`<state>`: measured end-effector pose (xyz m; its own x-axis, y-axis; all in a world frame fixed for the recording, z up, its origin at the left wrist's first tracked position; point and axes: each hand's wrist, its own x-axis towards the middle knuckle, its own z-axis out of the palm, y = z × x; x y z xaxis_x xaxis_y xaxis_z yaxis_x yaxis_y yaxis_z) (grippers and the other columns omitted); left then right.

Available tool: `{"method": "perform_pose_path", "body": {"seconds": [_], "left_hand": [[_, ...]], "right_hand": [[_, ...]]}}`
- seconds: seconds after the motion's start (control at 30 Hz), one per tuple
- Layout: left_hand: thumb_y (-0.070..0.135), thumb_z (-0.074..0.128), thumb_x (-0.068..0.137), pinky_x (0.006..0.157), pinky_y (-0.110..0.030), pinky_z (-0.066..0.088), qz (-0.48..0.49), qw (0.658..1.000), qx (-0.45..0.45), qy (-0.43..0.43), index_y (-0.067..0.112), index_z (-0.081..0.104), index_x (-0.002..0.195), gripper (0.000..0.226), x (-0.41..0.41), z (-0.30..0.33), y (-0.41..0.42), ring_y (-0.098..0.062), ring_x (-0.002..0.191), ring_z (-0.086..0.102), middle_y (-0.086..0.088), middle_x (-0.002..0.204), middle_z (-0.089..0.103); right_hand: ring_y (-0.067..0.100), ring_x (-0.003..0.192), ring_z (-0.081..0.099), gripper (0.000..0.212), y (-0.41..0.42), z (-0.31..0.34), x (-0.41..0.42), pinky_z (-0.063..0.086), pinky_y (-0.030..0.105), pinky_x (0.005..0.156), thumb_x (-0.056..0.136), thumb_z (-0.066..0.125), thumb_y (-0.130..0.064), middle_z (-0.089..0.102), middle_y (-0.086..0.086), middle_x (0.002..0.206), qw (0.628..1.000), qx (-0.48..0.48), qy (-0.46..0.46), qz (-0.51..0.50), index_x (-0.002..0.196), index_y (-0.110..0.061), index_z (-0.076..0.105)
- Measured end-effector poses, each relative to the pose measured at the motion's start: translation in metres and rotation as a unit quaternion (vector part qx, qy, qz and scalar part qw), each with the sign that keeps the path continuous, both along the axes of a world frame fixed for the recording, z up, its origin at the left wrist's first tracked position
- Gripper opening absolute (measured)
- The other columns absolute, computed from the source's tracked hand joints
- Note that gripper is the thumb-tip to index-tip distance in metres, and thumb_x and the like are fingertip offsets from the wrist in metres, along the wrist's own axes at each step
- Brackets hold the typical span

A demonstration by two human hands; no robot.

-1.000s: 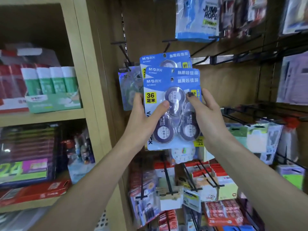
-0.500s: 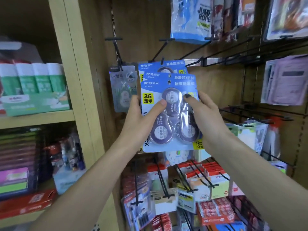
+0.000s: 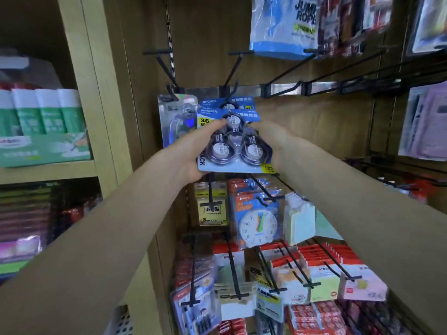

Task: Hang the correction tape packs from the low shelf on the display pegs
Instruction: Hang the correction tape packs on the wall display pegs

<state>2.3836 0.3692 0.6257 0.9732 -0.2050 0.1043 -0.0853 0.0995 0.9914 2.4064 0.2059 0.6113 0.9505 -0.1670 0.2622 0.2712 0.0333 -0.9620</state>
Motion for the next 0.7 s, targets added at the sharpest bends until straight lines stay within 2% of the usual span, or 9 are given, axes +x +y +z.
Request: {"method": "perform_pose_path", "body": {"seconds": [0.07, 0.13, 0.23, 0.3, 0.4, 0.47, 0.6, 0.63, 0.7], "left_hand": [[0.045, 0.073, 0.095, 0.056, -0.037, 0.066, 0.009, 1.000, 0.021, 0.021, 0.013, 0.074, 0.114, 0.037, 0.004, 0.003, 0.000, -0.022, 0.067, 0.079, -0.010, 0.088, 0.083], [0.047, 0.071, 0.096, 0.060, -0.039, 0.067, 0.003, 0.999, 0.045, 0.028, 0.012, 0.073, 0.113, 0.039, 0.008, 0.003, 0.000, -0.022, 0.068, 0.079, -0.011, 0.088, 0.083], [0.047, 0.063, 0.102, 0.056, -0.034, 0.064, -0.017, 0.996, 0.078, 0.025, 0.012, 0.071, 0.105, 0.036, 0.003, -0.003, -0.002, -0.017, 0.058, 0.076, -0.007, 0.077, 0.081], [0.045, 0.065, 0.100, 0.055, -0.033, 0.065, -0.026, 0.996, 0.081, 0.014, 0.012, 0.069, 0.120, 0.038, 0.000, -0.008, -0.003, -0.017, 0.063, 0.078, -0.008, 0.090, 0.083], [0.035, 0.074, 0.096, 0.064, -0.037, 0.066, -0.018, 0.998, 0.041, -0.048, 0.021, 0.060, 0.137, 0.045, 0.002, -0.020, -0.003, -0.022, 0.083, 0.082, -0.008, 0.108, 0.082], [0.025, 0.074, 0.097, 0.072, -0.037, 0.067, -0.016, 0.995, 0.014, -0.099, 0.023, 0.061, 0.133, 0.038, -0.002, -0.030, -0.002, -0.022, 0.091, 0.081, -0.006, 0.111, 0.082], [0.020, 0.079, 0.093, 0.095, -0.045, 0.062, 0.002, 0.983, 0.007, -0.185, 0.022, 0.062, 0.129, 0.041, -0.004, -0.052, 0.004, -0.023, 0.105, 0.078, -0.001, 0.115, 0.081], [0.020, 0.080, 0.092, 0.097, -0.045, 0.060, 0.008, 0.978, 0.014, -0.206, 0.024, 0.063, 0.129, 0.041, -0.004, -0.055, 0.005, -0.021, 0.107, 0.078, 0.001, 0.115, 0.080], [0.015, 0.079, 0.093, 0.091, -0.035, 0.061, 0.012, 0.972, 0.008, -0.236, 0.026, 0.063, 0.128, 0.041, -0.006, -0.060, 0.006, -0.015, 0.104, 0.078, 0.006, 0.112, 0.081]], "right_hand": [[0.025, 0.065, 0.064, 0.014, -0.001, 0.002, 0.003, 0.060, 0.031, 0.063, 0.100, 0.049, -0.011, 0.067, 0.012, 0.081, 1.000, -0.014, 0.011, 0.006, 0.093, -0.010, 0.062], [0.023, 0.062, 0.063, 0.011, -0.004, 0.002, 0.005, 0.058, 0.028, 0.058, 0.098, 0.052, -0.011, 0.067, 0.011, 0.080, 0.999, -0.023, 0.026, 0.012, 0.093, -0.011, 0.062], [0.026, 0.067, 0.066, 0.008, -0.004, -0.001, 0.002, 0.061, 0.033, 0.068, 0.095, 0.056, -0.012, 0.069, 0.013, 0.091, 0.999, -0.022, 0.026, -0.003, 0.098, -0.014, 0.064], [0.029, 0.078, 0.069, 0.015, -0.004, -0.006, -0.001, 0.062, 0.042, 0.082, 0.091, 0.062, -0.016, 0.073, 0.012, 0.097, 0.999, -0.003, 0.024, -0.031, 0.105, -0.014, 0.068], [0.032, 0.090, 0.078, 0.041, -0.010, -0.020, -0.009, 0.063, 0.049, 0.088, 0.081, 0.067, -0.026, 0.079, 0.014, 0.109, 1.000, 0.018, 0.007, -0.018, 0.121, -0.015, 0.069], [0.035, 0.100, 0.078, 0.039, -0.013, -0.026, -0.016, 0.062, 0.054, 0.090, 0.089, 0.066, -0.021, 0.079, 0.015, 0.112, 0.999, 0.046, -0.016, 0.007, 0.127, -0.018, 0.068], [0.037, 0.116, 0.071, 0.039, -0.019, -0.036, -0.033, 0.057, 0.052, 0.101, 0.096, 0.061, -0.018, 0.074, 0.017, 0.126, 0.995, 0.062, -0.050, 0.057, 0.135, -0.016, 0.064], [0.037, 0.117, 0.071, 0.037, -0.020, -0.039, -0.037, 0.056, 0.053, 0.102, 0.098, 0.059, -0.017, 0.073, 0.016, 0.127, 0.995, 0.055, -0.060, 0.063, 0.135, -0.016, 0.063], [0.031, 0.115, 0.073, 0.032, -0.018, -0.044, -0.046, 0.056, 0.055, 0.102, 0.103, 0.057, -0.021, 0.074, 0.010, 0.126, 0.995, 0.037, -0.074, 0.056, 0.134, -0.021, 0.063]]}}
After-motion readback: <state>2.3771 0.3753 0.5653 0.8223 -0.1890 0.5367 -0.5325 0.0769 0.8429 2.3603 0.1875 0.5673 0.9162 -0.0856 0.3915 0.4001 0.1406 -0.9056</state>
